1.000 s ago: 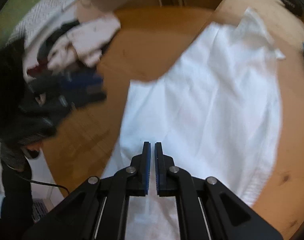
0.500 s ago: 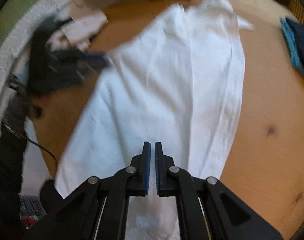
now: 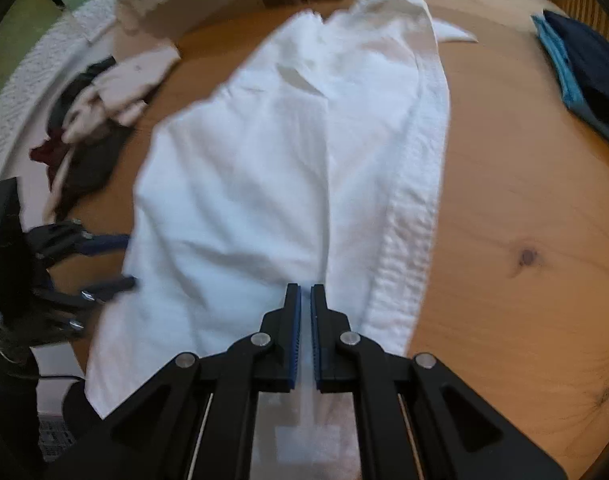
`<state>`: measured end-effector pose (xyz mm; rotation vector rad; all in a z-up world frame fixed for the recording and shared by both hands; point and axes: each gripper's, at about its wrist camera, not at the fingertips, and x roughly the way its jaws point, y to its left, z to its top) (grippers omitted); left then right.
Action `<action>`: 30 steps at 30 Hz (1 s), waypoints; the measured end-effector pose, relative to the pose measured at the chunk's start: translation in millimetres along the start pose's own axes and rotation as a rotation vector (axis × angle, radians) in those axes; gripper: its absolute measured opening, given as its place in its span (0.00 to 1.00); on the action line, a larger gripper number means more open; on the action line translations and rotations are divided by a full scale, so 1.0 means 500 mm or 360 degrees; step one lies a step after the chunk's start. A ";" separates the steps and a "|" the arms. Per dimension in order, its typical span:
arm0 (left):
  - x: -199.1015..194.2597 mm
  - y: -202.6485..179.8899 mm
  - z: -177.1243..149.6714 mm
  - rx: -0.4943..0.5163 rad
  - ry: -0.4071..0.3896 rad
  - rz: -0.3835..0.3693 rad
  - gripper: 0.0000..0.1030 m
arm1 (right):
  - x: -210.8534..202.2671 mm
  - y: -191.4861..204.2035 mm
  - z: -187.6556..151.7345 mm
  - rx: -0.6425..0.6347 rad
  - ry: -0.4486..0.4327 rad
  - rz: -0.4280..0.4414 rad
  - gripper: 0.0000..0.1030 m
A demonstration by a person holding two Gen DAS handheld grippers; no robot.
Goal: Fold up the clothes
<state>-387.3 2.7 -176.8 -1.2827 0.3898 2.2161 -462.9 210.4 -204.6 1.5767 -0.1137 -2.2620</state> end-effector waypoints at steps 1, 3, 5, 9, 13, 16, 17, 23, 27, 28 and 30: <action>-0.005 0.002 -0.006 -0.0019 0.0003 -0.0002 0.44 | -0.005 -0.005 -0.005 0.0002 0.0008 -0.0021 0.05; -0.024 0.002 -0.018 -0.0035 0.0000 0.0031 0.41 | -0.027 -0.001 -0.025 -0.0013 -0.0010 -0.0078 0.06; -0.054 -0.001 -0.032 -0.0063 -0.0039 0.0046 0.41 | -0.060 0.007 -0.058 -0.0038 -0.0035 -0.0097 0.12; -0.109 -0.052 -0.067 -0.0099 -0.0169 -0.0052 0.42 | -0.117 0.056 -0.163 -0.0090 -0.0102 0.0026 0.30; -0.106 -0.136 -0.094 0.0033 -0.0186 -0.0072 0.42 | -0.111 0.116 -0.248 -0.0166 -0.0114 0.0096 0.30; -0.087 -0.160 -0.116 0.0110 -0.0079 0.0011 0.42 | -0.077 0.155 -0.273 -0.0252 -0.0079 -0.0010 0.31; -0.078 -0.165 -0.124 0.0120 -0.0036 0.0032 0.42 | -0.074 0.164 -0.277 -0.0285 -0.0091 -0.0057 0.31; -0.077 -0.166 -0.144 0.0003 -0.0030 -0.0005 0.46 | -0.079 0.183 -0.292 -0.0393 -0.0060 -0.0211 0.31; -0.094 -0.197 -0.161 0.0074 -0.0009 0.0009 0.45 | -0.110 0.155 -0.281 -0.0333 -0.0009 -0.0120 0.31; -0.103 -0.203 -0.160 0.0089 -0.0012 0.0013 0.45 | -0.128 0.139 -0.261 -0.0298 -0.0053 -0.0094 0.31; -0.131 -0.216 -0.140 0.0120 -0.0064 0.0008 0.45 | -0.164 0.106 -0.219 -0.0227 -0.0142 -0.0042 0.31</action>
